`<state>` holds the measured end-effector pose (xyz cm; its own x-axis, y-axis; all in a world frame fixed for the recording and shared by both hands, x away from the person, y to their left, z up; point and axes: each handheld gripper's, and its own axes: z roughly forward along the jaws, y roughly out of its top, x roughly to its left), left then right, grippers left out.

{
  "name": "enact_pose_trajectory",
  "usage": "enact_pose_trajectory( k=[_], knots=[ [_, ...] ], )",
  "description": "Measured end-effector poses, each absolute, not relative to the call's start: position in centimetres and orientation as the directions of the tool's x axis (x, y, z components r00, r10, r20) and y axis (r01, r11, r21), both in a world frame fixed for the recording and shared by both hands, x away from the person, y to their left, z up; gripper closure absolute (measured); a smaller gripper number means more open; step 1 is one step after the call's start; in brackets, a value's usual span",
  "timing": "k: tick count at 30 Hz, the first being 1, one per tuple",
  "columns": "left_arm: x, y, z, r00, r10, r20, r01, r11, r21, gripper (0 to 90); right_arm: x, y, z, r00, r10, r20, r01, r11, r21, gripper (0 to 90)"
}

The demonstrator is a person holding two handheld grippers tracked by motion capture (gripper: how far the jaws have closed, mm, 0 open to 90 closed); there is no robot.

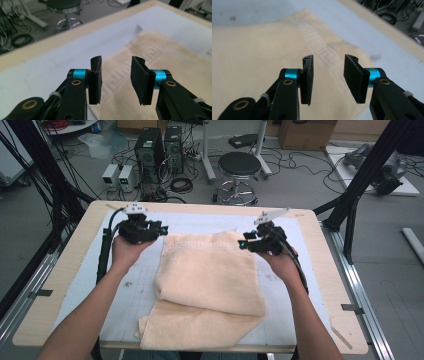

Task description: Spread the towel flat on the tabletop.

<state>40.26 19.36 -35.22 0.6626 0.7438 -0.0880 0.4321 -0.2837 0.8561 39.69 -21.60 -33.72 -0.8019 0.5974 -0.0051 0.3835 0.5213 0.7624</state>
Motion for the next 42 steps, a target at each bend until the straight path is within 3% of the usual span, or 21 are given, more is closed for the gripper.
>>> enact_pose_trajectory(
  k=[10,14,20,22,23,24,27,36,39,41,42],
  knots=[
    [34.2,20.6,-40.3,0.752,0.644,-0.140,0.460,-0.360,0.812,56.2,34.3,-22.9,-38.8,-0.834,0.549,0.056,0.416,0.559,0.717,54.9],
    [31.8,20.6,-40.5,0.804,0.573,-0.159,0.414,-0.347,0.842,54.1,32.3,-22.6,-39.6,-0.867,0.496,0.055,0.380,0.585,0.717,53.1],
    [31.8,19.5,-41.8,0.826,0.541,-0.161,0.425,-0.407,0.809,50.7,31.7,-22.1,-41.8,-0.879,0.474,0.058,0.391,0.644,0.657,50.1],
    [32.3,18.8,-42.6,0.826,0.536,-0.172,0.447,-0.438,0.780,56.1,31.9,-21.5,-42.8,-0.880,0.471,0.068,0.404,0.664,0.629,53.7],
    [32.5,18.4,-43.0,0.825,0.535,-0.183,0.461,-0.450,0.765,61.1,32.1,-21.3,-43.0,-0.881,0.467,0.076,0.404,0.657,0.636,58.5],
    [32.6,18.2,-43.2,0.828,0.530,-0.180,0.459,-0.458,0.761,68.3,32.3,-21.4,-43.0,-0.884,0.456,0.106,0.410,0.644,0.646,68.9],
    [32.7,18.1,-43.0,0.814,0.555,-0.172,0.457,-0.430,0.779,83.4,32.4,-21.4,-42.8,-0.891,0.440,0.115,0.403,0.646,0.648,81.6],
    [35.7,18.7,-39.4,0.717,0.685,-0.130,0.426,-0.283,0.859,85.9,35.1,-21.6,-38.8,-0.876,0.481,0.039,0.362,0.603,0.711,84.5],
    [38.1,18.1,-38.8,0.653,0.746,-0.128,0.431,-0.228,0.873,82.6,37.2,-21.5,-37.4,-0.842,0.539,-0.011,0.362,0.581,0.729,83.3],
    [39.3,18.1,-38.6,0.612,0.777,-0.149,0.462,-0.198,0.864,69.4,38.9,-21.7,-36.8,-0.788,0.615,-0.033,0.396,0.546,0.739,79.7],
    [39.4,18.3,-38.5,0.611,0.774,-0.167,0.460,-0.176,0.870,68.2,39.5,-22.0,-36.6,-0.774,0.632,-0.017,0.413,0.526,0.743,75.7]
  ],
)
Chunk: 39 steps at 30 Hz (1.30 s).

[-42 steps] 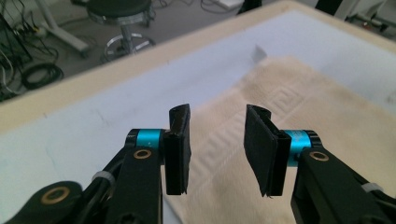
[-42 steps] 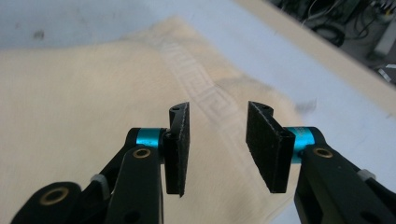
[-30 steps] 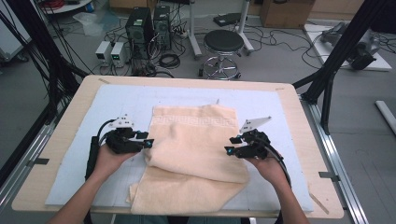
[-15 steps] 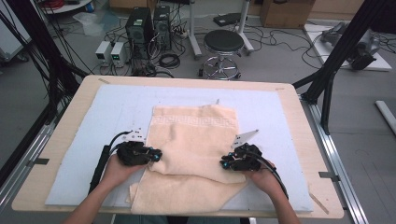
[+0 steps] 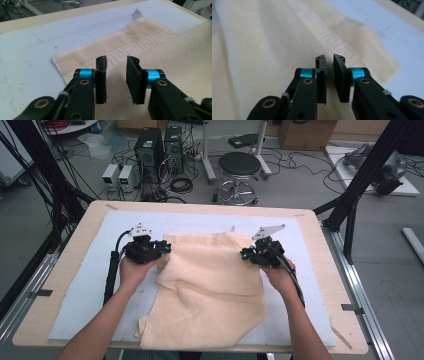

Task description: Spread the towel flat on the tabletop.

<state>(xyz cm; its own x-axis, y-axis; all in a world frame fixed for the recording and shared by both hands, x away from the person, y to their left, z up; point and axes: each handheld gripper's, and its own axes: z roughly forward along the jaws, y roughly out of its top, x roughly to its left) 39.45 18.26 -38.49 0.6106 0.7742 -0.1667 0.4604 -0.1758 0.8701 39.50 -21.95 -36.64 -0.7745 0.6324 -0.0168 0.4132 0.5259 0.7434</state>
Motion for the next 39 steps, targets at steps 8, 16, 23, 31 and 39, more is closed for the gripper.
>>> enact_pose_trajectory(
  k=[8,16,23,31,39],
  knots=[
    [35.6,20.3,-39.1,0.709,0.698,-0.106,0.433,-0.311,0.846,61.3,36.8,-23.1,-37.2,-0.807,0.590,-0.030,0.383,0.561,0.734,64.7],
    [29.7,21.2,-41.2,0.806,0.572,-0.151,0.412,-0.359,0.837,58.9,30.2,-23.3,-39.1,-0.879,0.477,-0.002,0.315,0.585,0.747,60.1],
    [27.1,18.5,-42.5,0.904,0.398,-0.159,0.357,-0.496,0.792,54.3,26.4,-23.4,-41.3,-0.924,0.381,0.042,0.297,0.641,0.708,53.2],
    [26.7,17.1,-43.6,0.924,0.349,-0.158,0.345,-0.577,0.741,85.3,26.2,-23.1,-43.4,-0.941,0.327,0.092,0.297,0.663,0.687,82.8],
    [28.6,18.6,-41.3,0.877,0.447,-0.174,0.376,-0.414,0.829,86.8,28.5,-21.8,-39.1,-0.946,0.325,0.013,0.230,0.639,0.734,84.8]
  ],
)
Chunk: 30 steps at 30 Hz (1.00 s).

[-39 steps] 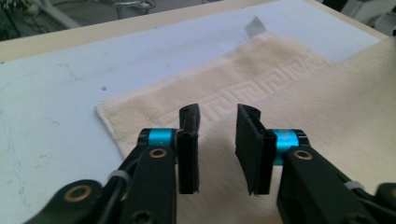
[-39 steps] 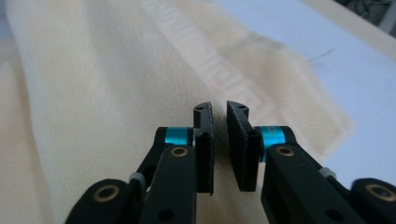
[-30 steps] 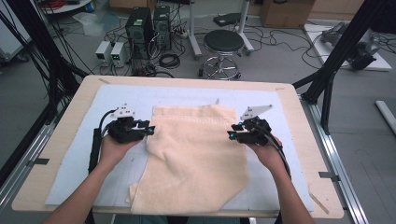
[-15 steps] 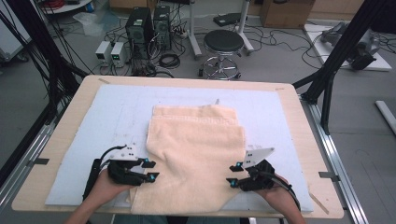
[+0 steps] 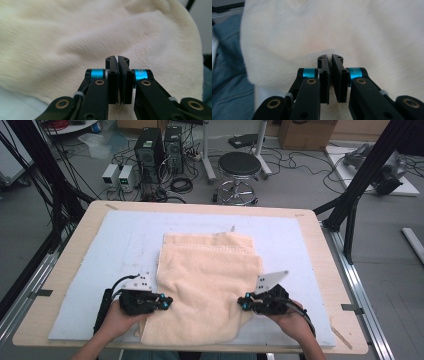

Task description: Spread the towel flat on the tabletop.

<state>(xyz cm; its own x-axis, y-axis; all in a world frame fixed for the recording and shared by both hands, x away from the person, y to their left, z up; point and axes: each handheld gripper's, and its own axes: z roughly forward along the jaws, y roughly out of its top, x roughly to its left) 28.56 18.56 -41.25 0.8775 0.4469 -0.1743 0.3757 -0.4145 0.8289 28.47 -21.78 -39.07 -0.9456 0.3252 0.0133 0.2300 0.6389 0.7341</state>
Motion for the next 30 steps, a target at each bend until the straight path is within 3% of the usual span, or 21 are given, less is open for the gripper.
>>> enact_pose_trajectory(
  k=[8,11,16,23,30],
  knots=[
    [34.7,20.6,-40.5,0.668,0.716,-0.204,0.476,-0.199,0.857,86.7,36.2,-19.1,-37.4,-0.876,0.481,-0.030,0.302,0.597,0.744,84.1],
    [36.2,21.1,-41.1,0.624,0.747,-0.230,0.519,-0.176,0.837,80.1,39.2,-18.8,-38.4,-0.814,0.581,0.004,0.394,0.548,0.738,72.8],
    [34.6,21.3,-40.6,0.704,0.696,-0.144,0.468,-0.301,0.831,66.6,38.2,-19.2,-38.5,-0.841,0.541,-0.004,0.358,0.560,0.747,66.9],
    [29.9,21.2,-41.0,0.806,0.573,-0.145,0.399,-0.347,0.849,56.2,33.3,-20.3,-38.5,-0.881,0.473,-0.012,0.298,0.573,0.763,60.4],
    [27.4,19.7,-42.4,0.878,0.463,-0.120,0.363,-0.483,0.797,46.9,30.7,-19.1,-41.8,-0.910,0.415,-0.024,0.272,0.639,0.719,52.4]
  ],
)
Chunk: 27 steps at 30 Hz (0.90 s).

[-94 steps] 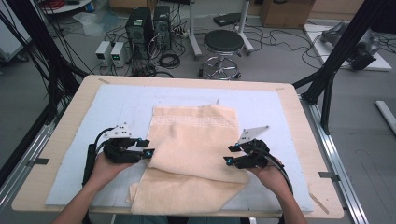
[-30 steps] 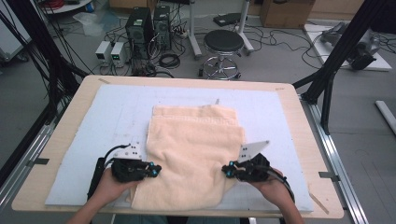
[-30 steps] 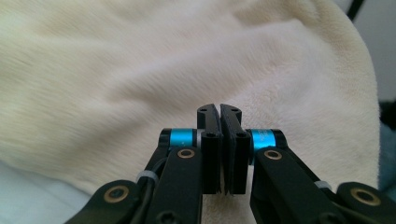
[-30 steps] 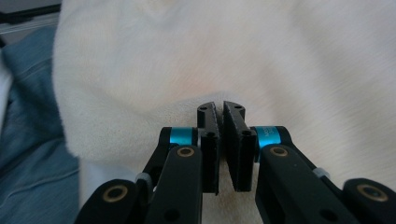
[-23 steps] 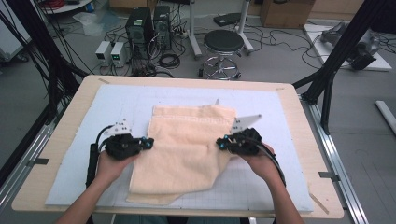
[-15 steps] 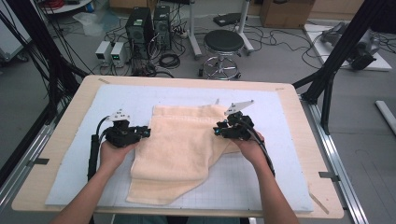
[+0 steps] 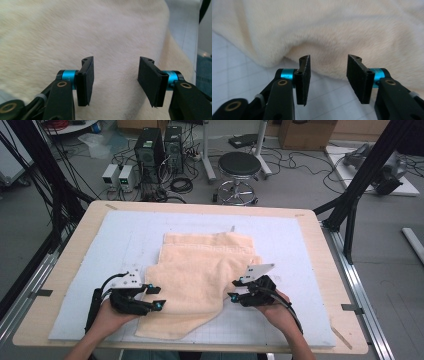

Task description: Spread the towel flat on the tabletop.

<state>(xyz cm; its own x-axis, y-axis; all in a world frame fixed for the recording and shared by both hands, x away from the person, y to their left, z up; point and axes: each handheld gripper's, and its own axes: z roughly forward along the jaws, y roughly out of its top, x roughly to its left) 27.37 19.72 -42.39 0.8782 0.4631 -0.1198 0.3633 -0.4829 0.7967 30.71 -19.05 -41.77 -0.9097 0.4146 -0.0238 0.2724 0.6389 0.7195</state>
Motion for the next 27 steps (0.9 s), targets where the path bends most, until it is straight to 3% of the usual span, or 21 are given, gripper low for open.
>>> enact_pose_trajectory(
  k=[2,3,5,7,12,17,18,21,23,25,27],
  knots=[
    [27.6,19.5,-42.9,0.887,0.447,-0.117,0.365,-0.524,0.770,50.9,31.0,-18.3,-42.6,-0.913,0.407,-0.029,0.269,0.655,0.707,52.4],
    [27.7,19.3,-43.2,0.889,0.437,-0.135,0.378,-0.534,0.757,61.0,31.3,-17.9,-42.9,-0.913,0.406,-0.034,0.266,0.657,0.705,55.1],
    [27.8,18.8,-43.6,0.892,0.435,-0.125,0.378,-0.562,0.736,81.3,31.8,-17.2,-43.3,-0.910,0.410,-0.054,0.261,0.670,0.695,72.4],
    [27.6,18.5,-43.1,0.891,0.443,-0.100,0.360,-0.557,0.748,89.2,32.2,-17.3,-43.1,-0.913,0.406,-0.022,0.270,0.645,0.715,82.9],
    [26.9,18.3,-40.3,0.888,0.450,-0.093,0.318,-0.455,0.832,89.6,30.9,-19.3,-40.3,-0.910,0.416,-0.008,0.262,0.587,0.766,84.2],
    [26.2,17.3,-38.8,0.917,0.394,-0.060,0.260,-0.479,0.839,89.5,28.1,-21.4,-37.2,-0.914,0.406,-0.019,0.246,0.589,0.770,83.3],
    [26.0,17.1,-39.1,0.919,0.390,-0.058,0.260,-0.489,0.833,86.9,27.6,-21.6,-36.6,-0.913,0.407,-0.033,0.240,0.600,0.763,83.3],
    [25.9,16.8,-40.7,0.922,0.376,-0.088,0.286,-0.513,0.809,63.0,27.1,-22.1,-35.1,-0.913,0.405,-0.050,0.233,0.618,0.751,82.9],
    [26.1,16.5,-41.7,0.925,0.366,-0.104,0.304,-0.547,0.780,54.3,27.4,-21.9,-34.7,-0.912,0.406,-0.062,0.233,0.635,0.737,82.9],
    [26.4,16.0,-43.0,0.922,0.372,-0.110,0.325,-0.584,0.744,50.3,28.6,-21.2,-34.5,-0.911,0.408,-0.056,0.238,0.633,0.737,82.9],
    [26.8,15.7,-43.7,0.924,0.372,-0.091,0.318,-0.615,0.722,59.4,30.1,-20.1,-34.6,-0.912,0.407,-0.042,0.248,0.630,0.736,82.8]
  ],
)
